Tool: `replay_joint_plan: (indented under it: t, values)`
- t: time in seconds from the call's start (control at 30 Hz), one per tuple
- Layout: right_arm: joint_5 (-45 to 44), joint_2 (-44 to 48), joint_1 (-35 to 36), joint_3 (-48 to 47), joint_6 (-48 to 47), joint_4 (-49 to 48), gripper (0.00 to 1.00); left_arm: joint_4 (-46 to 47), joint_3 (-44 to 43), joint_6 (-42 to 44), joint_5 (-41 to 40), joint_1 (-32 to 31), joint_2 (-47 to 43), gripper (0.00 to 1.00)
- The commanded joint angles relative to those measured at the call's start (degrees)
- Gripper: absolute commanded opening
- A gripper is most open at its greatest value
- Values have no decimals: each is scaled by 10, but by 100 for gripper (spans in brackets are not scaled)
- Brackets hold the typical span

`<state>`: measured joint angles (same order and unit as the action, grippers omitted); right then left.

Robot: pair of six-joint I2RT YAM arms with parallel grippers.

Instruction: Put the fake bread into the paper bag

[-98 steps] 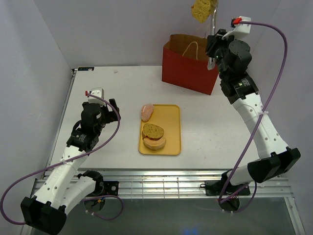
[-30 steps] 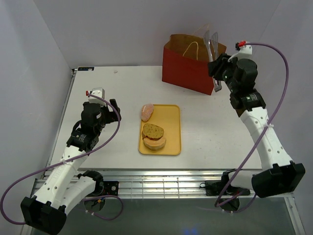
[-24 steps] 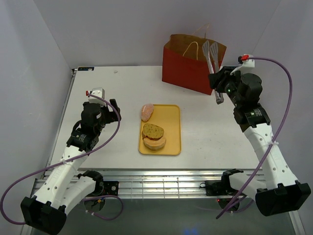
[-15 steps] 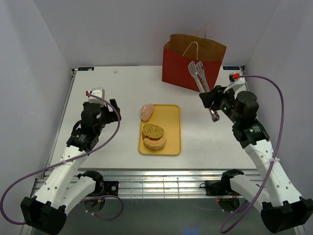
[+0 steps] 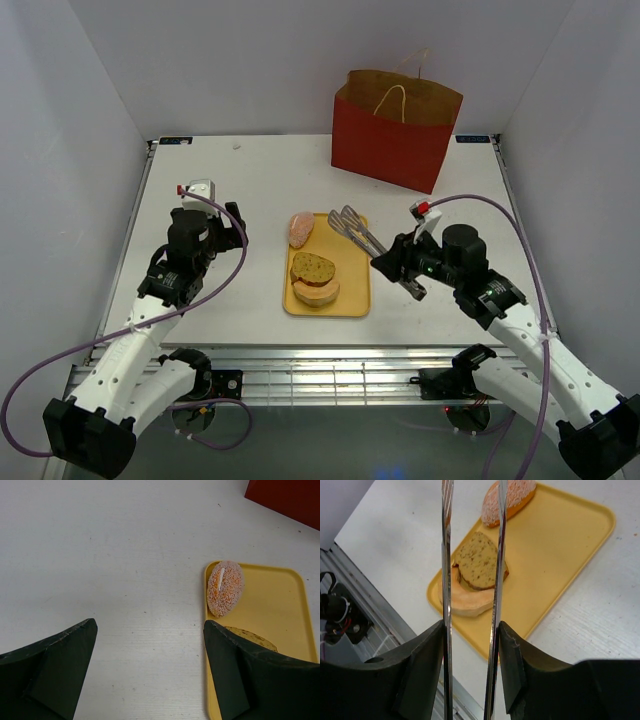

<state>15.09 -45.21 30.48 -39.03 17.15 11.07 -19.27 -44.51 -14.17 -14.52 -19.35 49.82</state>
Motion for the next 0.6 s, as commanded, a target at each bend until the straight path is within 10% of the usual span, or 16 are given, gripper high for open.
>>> replay_joint_plan:
  t: [0.0, 0.57]
  values:
    - [13, 16, 25, 25, -15, 0, 51, 5, -9, 2, -2, -2, 3, 98]
    - [19, 73, 99, 166, 53, -34, 53, 4, -10, 3, 1, -2, 8, 98]
